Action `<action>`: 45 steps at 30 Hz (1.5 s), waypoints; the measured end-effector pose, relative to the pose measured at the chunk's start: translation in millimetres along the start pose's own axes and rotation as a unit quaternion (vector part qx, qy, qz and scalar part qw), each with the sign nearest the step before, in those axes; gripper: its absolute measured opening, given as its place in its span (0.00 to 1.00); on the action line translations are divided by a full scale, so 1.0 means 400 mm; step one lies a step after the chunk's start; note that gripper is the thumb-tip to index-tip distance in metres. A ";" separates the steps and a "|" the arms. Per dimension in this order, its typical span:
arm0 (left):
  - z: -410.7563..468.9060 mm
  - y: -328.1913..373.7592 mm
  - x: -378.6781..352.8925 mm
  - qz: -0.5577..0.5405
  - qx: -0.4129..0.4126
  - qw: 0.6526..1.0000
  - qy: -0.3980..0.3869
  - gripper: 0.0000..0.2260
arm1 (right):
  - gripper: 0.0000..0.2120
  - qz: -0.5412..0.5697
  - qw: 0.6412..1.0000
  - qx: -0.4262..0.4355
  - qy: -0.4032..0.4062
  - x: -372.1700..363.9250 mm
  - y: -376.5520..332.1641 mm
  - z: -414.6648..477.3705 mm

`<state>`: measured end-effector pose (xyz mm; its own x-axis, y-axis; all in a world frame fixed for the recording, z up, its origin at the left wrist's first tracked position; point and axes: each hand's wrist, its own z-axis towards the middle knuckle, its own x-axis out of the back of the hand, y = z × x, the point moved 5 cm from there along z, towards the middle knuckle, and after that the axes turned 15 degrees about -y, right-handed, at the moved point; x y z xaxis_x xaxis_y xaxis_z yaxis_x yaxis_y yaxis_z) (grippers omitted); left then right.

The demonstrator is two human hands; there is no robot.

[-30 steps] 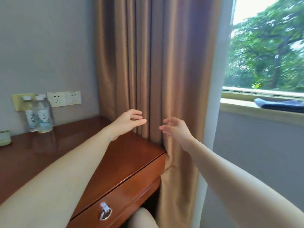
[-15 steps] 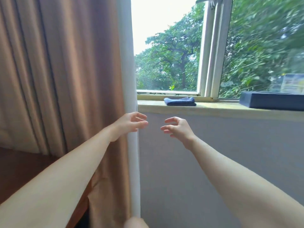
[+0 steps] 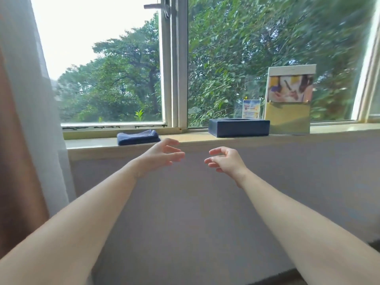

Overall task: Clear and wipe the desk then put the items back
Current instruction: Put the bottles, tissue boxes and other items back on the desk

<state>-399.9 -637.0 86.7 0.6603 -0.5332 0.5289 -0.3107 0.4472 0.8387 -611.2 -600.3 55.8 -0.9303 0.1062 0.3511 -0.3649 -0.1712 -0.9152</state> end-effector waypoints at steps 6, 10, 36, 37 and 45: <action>0.199 0.054 -0.061 0.017 -0.025 0.999 -0.029 0.24 | 0.08 -0.011 0.997 -0.025 0.074 0.204 0.032 0.017; 0.315 0.059 -0.087 0.021 -0.025 0.999 -0.025 0.25 | 0.07 -0.004 0.992 -0.037 0.124 0.325 0.058 0.052; 0.687 0.006 -0.072 0.009 0.024 0.999 0.039 0.32 | 0.37 -0.013 0.979 -0.124 0.162 0.628 0.200 0.362; 0.691 0.009 -0.076 0.002 0.023 0.999 0.037 0.30 | 0.38 -0.006 0.980 -0.126 0.155 0.626 0.196 0.367; 0.695 0.007 -0.061 -0.007 0.033 0.997 0.076 0.21 | 0.34 0.019 0.978 -0.120 0.170 0.634 0.201 0.389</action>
<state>-606.9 -822.3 112.3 0.7594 -0.4214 0.4957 -0.3417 0.3900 0.8550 -882.2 -739.5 102.1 -0.8624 0.4300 0.2672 -0.2735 0.0485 -0.9606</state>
